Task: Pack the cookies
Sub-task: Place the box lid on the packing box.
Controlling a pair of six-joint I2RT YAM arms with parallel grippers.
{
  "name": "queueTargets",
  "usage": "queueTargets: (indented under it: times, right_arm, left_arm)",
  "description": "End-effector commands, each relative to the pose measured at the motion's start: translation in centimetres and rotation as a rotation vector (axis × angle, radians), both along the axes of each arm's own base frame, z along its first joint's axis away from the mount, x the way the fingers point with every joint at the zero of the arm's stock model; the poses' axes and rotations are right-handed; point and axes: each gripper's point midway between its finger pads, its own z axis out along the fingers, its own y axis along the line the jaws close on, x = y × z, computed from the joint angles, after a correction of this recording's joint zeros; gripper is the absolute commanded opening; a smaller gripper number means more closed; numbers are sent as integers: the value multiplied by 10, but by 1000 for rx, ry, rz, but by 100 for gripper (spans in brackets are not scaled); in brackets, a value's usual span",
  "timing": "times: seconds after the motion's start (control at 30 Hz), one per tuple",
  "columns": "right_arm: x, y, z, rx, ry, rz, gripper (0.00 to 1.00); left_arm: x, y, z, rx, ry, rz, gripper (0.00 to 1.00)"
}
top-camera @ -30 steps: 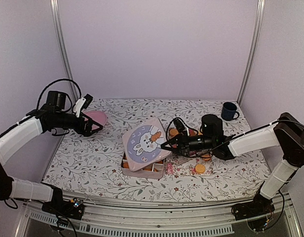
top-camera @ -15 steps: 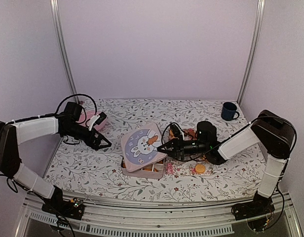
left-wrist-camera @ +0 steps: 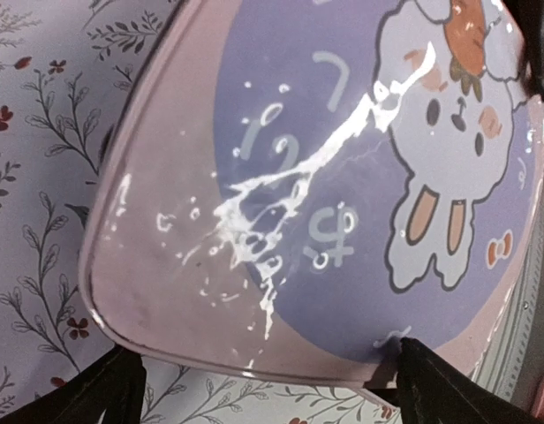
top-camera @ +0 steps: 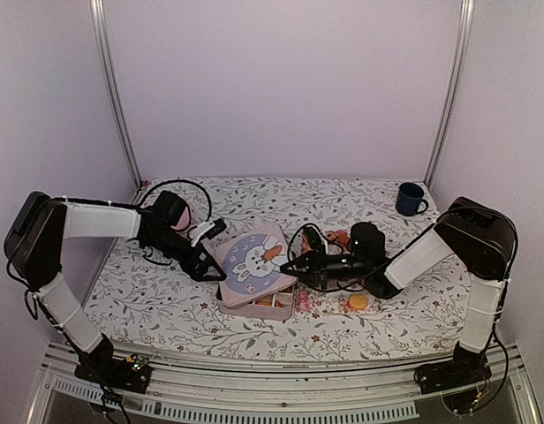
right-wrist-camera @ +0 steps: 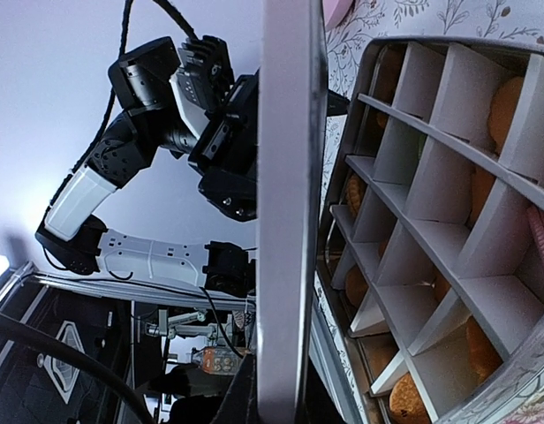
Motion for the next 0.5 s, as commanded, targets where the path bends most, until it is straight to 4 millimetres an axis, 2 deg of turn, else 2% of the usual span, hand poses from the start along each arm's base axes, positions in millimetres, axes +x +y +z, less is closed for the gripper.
queueTargets:
  times: [0.0, 0.07, 0.17, 0.47]
  right_arm:
    - [-2, -2, -11, -11, -6, -14, 13]
    - [-5, -4, -12, -15, -1, -8, 27]
    - [-10, -8, -17, -25, 10, 4, 41]
    - [-29, -21, -36, -142, 64, 44, 62]
  left_arm:
    - [17, -3, -6, 37, -48, 1, 99]
    - [17, -2, -10, 47, -49, 2, 99]
    - [15, 0, -14, 60, -47, 1, 99]
    - [15, 4, -20, 84, -59, -3, 96]
